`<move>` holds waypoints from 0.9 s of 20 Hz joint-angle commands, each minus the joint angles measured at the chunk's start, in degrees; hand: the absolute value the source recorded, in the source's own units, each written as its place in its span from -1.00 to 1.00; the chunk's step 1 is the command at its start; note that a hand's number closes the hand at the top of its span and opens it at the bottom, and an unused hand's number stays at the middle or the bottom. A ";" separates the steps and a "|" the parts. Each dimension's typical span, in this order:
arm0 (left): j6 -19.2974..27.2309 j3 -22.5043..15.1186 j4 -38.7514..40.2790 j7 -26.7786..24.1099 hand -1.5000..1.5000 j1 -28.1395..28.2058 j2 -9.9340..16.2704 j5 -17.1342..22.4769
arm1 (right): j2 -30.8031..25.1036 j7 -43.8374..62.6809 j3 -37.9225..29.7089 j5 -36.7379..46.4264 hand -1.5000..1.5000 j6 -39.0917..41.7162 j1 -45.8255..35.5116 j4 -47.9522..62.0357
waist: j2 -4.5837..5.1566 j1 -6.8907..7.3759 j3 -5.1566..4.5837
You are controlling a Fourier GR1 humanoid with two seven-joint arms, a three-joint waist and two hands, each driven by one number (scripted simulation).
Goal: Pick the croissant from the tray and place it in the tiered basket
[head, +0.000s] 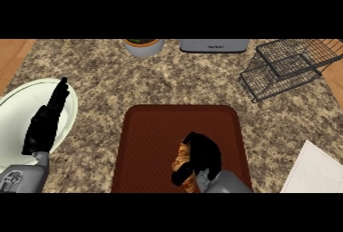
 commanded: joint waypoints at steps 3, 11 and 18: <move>-1.91 2.51 3.14 -1.21 0.00 -2.37 -0.89 -1.05 | 1.07 2.96 -0.94 4.73 1.00 0.19 3.52 -7.79 | 0.25 -0.35 0.18; -0.83 1.57 -1.72 2.26 0.00 -0.20 -0.15 -0.24 | -17.63 -32.01 4.68 -0.48 1.00 6.47 1.09 -20.61 | 0.06 -0.32 0.28; -0.04 1.63 1.70 -1.55 0.00 1.07 -1.65 -1.28 | -23.78 -32.11 -8.13 -0.22 1.00 1.58 2.19 -40.75 | 0.05 -1.61 0.17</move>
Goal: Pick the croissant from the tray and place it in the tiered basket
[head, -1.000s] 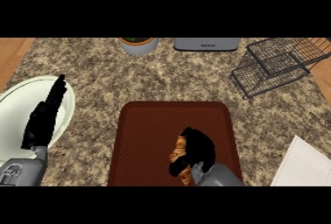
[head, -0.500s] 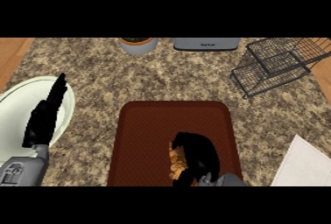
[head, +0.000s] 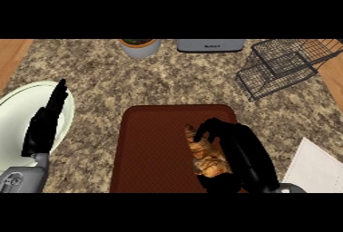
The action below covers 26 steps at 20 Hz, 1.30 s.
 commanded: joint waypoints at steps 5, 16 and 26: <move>-1.94 1.35 -0.40 1.37 0.00 -0.98 0.46 0.87 | -7.54 0.08 -16.29 -3.72 1.00 1.50 0.32 -17.46 | 0.14 0.19 -0.03; -2.37 1.73 0.76 1.28 0.00 -3.00 -1.06 -1.70 | -11.92 -3.16 -35.88 -19.34 1.00 17.15 -17.14 -1.41 | 0.41 1.28 -0.05; -3.64 1.74 0.11 0.94 0.00 -2.47 -1.95 -2.67 | -14.45 -22.18 -32.49 0.62 1.00 11.47 -23.34 22.41 | 0.67 2.20 -0.03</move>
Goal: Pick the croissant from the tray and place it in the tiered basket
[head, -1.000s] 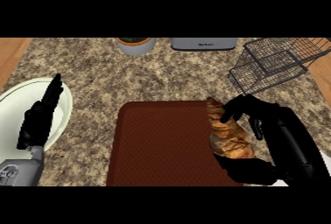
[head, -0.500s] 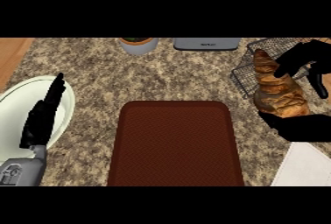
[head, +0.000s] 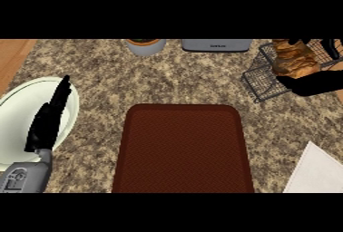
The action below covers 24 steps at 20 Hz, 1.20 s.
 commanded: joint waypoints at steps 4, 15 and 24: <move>-2.90 2.12 0.66 -0.03 0.00 -0.94 1.88 1.81 | -4.26 -6.01 3.60 16.59 1.00 -6.40 -3.27 12.93 | 0.23 0.57 -0.01; -1.56 2.05 -0.77 1.21 0.00 -2.12 -0.22 -0.66 | -5.43 -28.33 -2.61 17.21 1.00 -9.64 -13.58 42.41 | 0.05 0.13 0.03; -2.71 2.49 -0.61 1.14 0.00 -1.76 -0.89 -0.78 | -3.99 -39.34 -5.31 17.37 1.00 -8.91 -19.25 62.13 | 0.35 0.68 0.04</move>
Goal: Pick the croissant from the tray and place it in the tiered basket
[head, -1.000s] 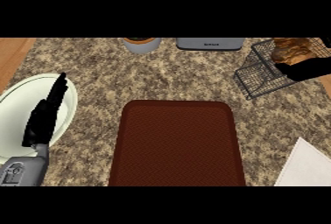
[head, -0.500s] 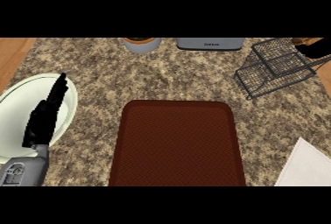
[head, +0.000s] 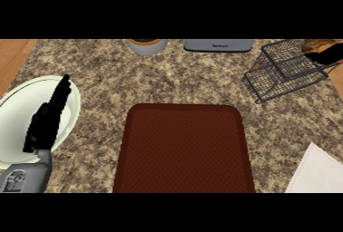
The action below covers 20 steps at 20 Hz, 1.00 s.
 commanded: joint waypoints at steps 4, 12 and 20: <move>-0.65 0.70 0.12 2.34 0.00 -1.92 0.42 0.00 | 2.35 1.20 -4.40 -3.89 -1.00 5.70 -1.40 12.54 | 0.16 0.17 0.04; -0.30 0.60 2.92 -1.42 0.00 -0.96 -1.41 -0.94 | 2.10 -5.12 -10.48 -7.73 -1.00 3.42 -4.95 19.73 | 0.18 0.01 0.03; -0.03 0.48 1.44 -3.54 0.00 1.78 -2.12 -1.84 | -1.80 -4.95 -16.88 -13.25 -1.00 3.12 -8.81 19.56 | -0.02 -0.22 -0.01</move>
